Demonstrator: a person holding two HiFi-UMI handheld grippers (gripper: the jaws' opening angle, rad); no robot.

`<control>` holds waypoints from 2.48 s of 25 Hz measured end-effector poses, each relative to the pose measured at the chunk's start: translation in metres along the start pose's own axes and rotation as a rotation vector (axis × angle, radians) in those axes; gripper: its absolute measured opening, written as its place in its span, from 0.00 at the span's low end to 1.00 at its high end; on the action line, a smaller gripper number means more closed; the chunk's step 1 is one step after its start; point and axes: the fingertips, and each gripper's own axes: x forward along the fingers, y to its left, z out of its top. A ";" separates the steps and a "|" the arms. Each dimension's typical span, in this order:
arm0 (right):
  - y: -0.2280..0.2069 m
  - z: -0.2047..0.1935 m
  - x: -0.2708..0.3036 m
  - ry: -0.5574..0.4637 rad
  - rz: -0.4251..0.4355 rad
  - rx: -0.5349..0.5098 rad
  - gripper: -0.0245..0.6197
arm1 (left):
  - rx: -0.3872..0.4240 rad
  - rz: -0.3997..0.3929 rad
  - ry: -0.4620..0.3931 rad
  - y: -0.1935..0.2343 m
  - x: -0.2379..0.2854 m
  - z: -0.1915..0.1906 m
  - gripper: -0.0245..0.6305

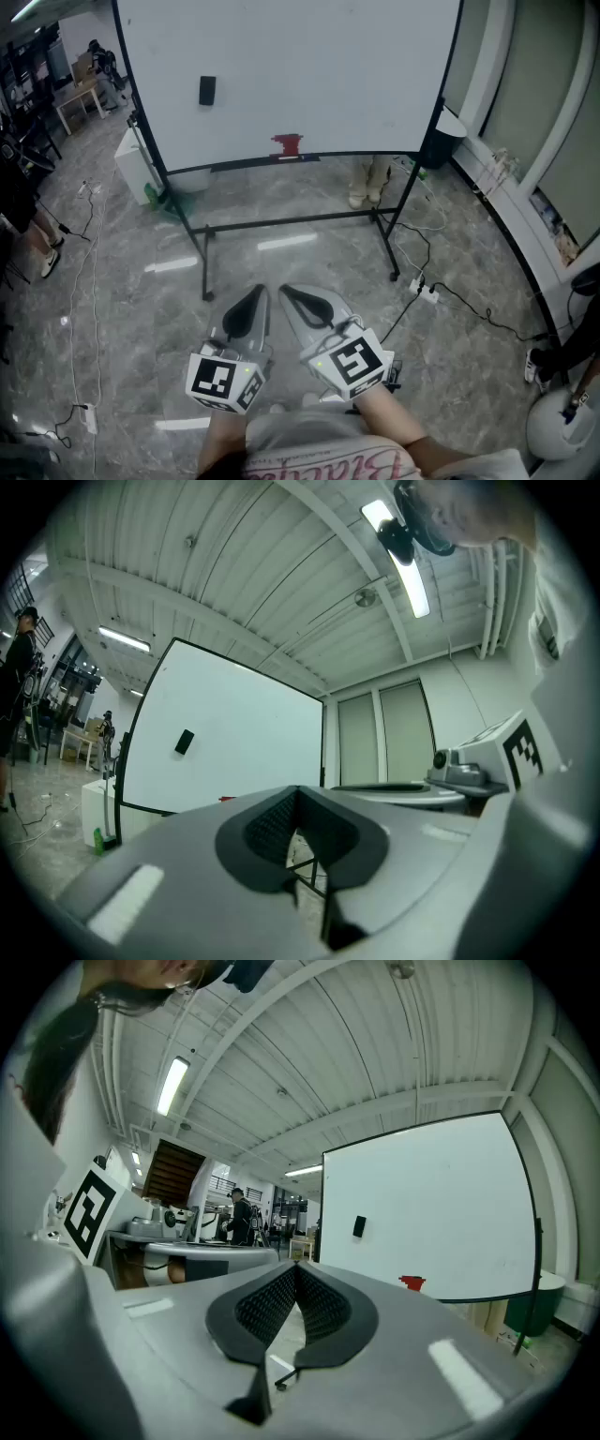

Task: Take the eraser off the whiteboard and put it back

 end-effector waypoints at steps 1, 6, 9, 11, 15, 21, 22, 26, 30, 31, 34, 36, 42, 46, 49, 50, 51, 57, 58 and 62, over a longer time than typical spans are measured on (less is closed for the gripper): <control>-0.002 0.000 0.000 0.000 0.001 -0.001 0.04 | 0.001 0.004 0.000 0.001 0.001 0.000 0.03; -0.005 -0.003 -0.002 -0.003 0.013 -0.003 0.04 | -0.002 0.025 0.002 0.001 0.005 -0.004 0.03; -0.011 -0.006 -0.002 0.000 0.030 -0.007 0.04 | -0.006 0.046 0.001 0.000 0.008 -0.007 0.03; -0.015 -0.010 -0.003 0.004 0.038 0.003 0.04 | -0.009 0.056 0.007 -0.002 0.010 -0.011 0.03; -0.022 -0.012 -0.002 -0.003 0.037 0.013 0.04 | -0.018 0.061 0.011 -0.003 0.015 -0.016 0.03; -0.038 -0.018 0.013 -0.015 0.034 0.039 0.04 | -0.031 0.088 0.004 0.018 0.027 -0.020 0.03; -0.041 -0.020 0.018 -0.002 0.034 0.038 0.04 | -0.032 0.090 0.003 0.023 0.031 -0.020 0.03; -0.055 -0.023 0.045 0.028 0.030 0.020 0.04 | -0.032 0.082 0.003 0.048 0.053 -0.020 0.03; -0.071 -0.020 0.084 -0.010 0.034 0.003 0.04 | -0.022 0.071 -0.011 0.079 0.079 -0.013 0.03; -0.074 -0.020 0.094 -0.009 0.034 0.000 0.04 | -0.020 0.069 -0.013 0.088 0.086 -0.013 0.03; -0.085 -0.019 0.127 -0.010 0.032 -0.006 0.04 | -0.022 0.063 -0.014 0.118 0.105 -0.014 0.03; -0.095 -0.018 0.148 -0.017 0.022 -0.003 0.04 | -0.020 0.054 -0.010 0.137 0.118 -0.013 0.03; -0.109 -0.009 0.207 -0.002 0.009 -0.009 0.04 | -0.018 0.029 -0.013 0.191 0.150 -0.001 0.03; -0.118 -0.011 0.231 -0.019 -0.013 -0.015 0.04 | -0.018 0.012 0.004 0.216 0.165 -0.008 0.03; -0.124 -0.015 0.243 -0.011 -0.013 -0.026 0.04 | -0.033 0.017 0.007 0.233 0.174 -0.014 0.03; -0.127 -0.017 0.247 -0.006 -0.014 -0.023 0.04 | -0.036 0.019 0.006 0.238 0.178 -0.016 0.03; -0.130 -0.019 0.252 -0.001 -0.013 -0.019 0.04 | -0.038 0.023 0.003 0.242 0.182 -0.018 0.03; -0.151 -0.026 0.288 0.012 0.004 -0.012 0.04 | -0.021 0.071 -0.002 0.277 0.216 -0.017 0.04; -0.156 -0.027 0.295 0.014 0.008 -0.004 0.04 | -0.007 0.081 -0.004 0.284 0.223 -0.016 0.04; -0.181 -0.030 0.325 0.010 0.019 0.021 0.04 | 0.059 0.107 -0.022 0.311 0.257 -0.004 0.05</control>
